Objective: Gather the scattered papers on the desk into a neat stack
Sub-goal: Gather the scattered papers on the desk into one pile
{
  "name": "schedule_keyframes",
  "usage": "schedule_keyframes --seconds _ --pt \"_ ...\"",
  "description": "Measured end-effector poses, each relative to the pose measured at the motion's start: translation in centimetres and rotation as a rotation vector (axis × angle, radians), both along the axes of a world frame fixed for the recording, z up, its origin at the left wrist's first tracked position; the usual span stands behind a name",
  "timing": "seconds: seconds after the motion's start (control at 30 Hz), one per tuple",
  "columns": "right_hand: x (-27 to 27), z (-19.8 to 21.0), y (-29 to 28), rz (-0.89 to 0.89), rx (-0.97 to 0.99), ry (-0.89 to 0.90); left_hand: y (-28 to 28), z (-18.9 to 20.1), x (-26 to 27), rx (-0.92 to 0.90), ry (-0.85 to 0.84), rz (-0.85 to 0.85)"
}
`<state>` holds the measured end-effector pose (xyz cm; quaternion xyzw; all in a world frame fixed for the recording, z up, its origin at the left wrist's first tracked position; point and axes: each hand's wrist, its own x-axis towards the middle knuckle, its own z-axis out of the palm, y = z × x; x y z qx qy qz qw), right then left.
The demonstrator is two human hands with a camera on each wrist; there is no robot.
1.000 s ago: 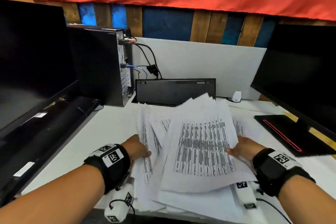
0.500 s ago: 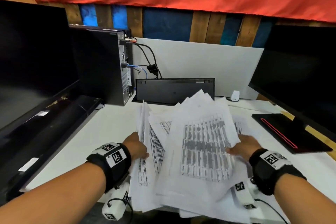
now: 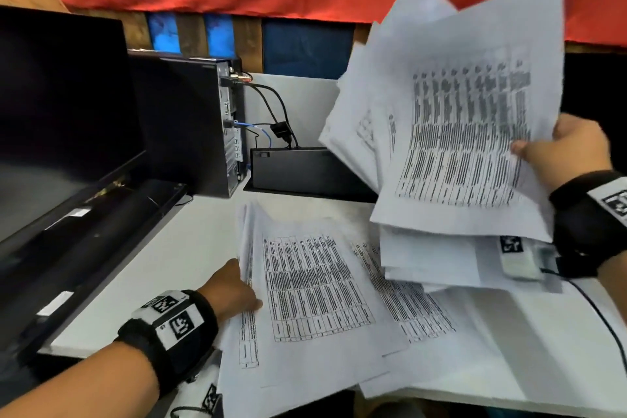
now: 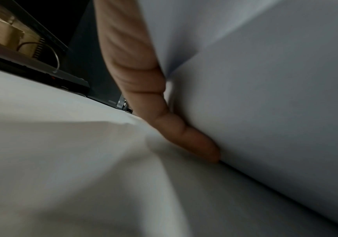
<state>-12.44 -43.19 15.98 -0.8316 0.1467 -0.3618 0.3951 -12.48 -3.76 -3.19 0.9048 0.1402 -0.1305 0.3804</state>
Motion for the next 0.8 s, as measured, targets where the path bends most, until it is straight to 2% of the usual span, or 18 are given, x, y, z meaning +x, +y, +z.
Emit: schedule_keyframes --seconds 0.1,0.23,0.3,0.37,0.43,0.5,0.53,0.63,0.8 --pt "-1.2 1.6 1.8 0.06 0.091 -0.085 0.6 -0.1 -1.3 -0.102 -0.013 0.009" --pt "-2.2 0.7 5.3 0.185 0.222 -0.036 0.5 -0.6 -2.9 -0.228 -0.042 0.075" --pt "-1.9 -2.1 6.5 0.245 0.26 0.114 0.4 -1.0 -3.8 -0.341 -0.073 0.112" --pt "-1.5 -6.0 7.7 0.272 0.201 0.352 0.3 -1.4 -4.8 -0.496 -0.105 0.119" --pt "-1.0 -10.4 8.7 0.352 0.137 0.603 0.0 -1.2 -5.6 -0.541 -0.156 0.168" --pt "-1.2 -14.4 10.2 0.419 -0.025 0.858 -0.2 -1.3 -5.5 -0.531 -0.179 0.256" --pt "-1.3 -16.0 10.7 0.42 -0.094 0.926 -0.3 -1.3 -5.4 -0.505 -0.172 0.276" --pt "-1.6 -18.0 11.5 0.429 -0.084 0.965 -0.4 -1.1 -5.6 -0.39 -0.154 0.284" --pt "-1.4 -17.9 12.0 0.486 -0.197 1.067 -0.3 -0.8 -5.6 -0.254 -0.076 0.23"
